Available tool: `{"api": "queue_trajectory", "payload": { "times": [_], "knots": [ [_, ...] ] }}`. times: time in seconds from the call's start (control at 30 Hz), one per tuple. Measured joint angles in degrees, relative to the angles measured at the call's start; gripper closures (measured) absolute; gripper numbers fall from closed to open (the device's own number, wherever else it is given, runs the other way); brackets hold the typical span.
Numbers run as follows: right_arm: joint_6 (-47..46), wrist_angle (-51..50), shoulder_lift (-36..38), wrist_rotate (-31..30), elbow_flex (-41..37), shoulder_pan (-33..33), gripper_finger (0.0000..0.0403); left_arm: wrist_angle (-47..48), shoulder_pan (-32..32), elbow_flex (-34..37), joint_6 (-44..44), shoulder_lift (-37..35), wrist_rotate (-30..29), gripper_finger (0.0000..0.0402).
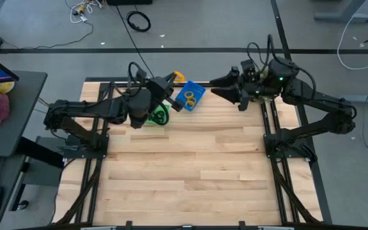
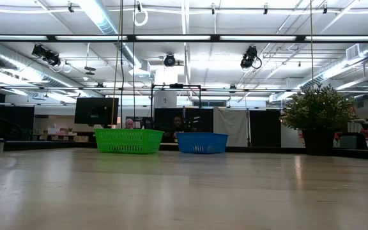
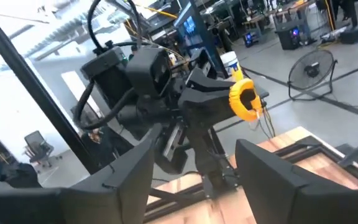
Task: Sort spring keychains into baskets
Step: Put the yellow spring keychain into the blue basket
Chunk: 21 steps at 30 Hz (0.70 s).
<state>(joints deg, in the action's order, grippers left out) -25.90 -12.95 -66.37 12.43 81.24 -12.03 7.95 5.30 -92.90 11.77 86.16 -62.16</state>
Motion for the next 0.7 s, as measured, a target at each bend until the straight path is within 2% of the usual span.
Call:
{"api": "queue_trajectory", "payload": {
  "times": [0.2, 0.33, 0.7],
  "knots": [
    [0.6, 1.6, -3.5, 0.0, 0.0, 0.0, 0.0159, -1.5, 0.1, 0.0, 0.8, 0.2, 0.8, 0.0396],
    [2.8, 3.1, -6.3, 0.0, 0.0, 0.0, 0.0156, -1.3, 0.1, 0.0, 0.9, 0.2, 3.4, 0.0396],
    [4.3, 13.3, -11.5, 0.0, 0.0, 0.0, 0.0156, -1.9, 0.3, -0.1, 0.7, 1.3, 5.0, 0.0396]
  ]
}}
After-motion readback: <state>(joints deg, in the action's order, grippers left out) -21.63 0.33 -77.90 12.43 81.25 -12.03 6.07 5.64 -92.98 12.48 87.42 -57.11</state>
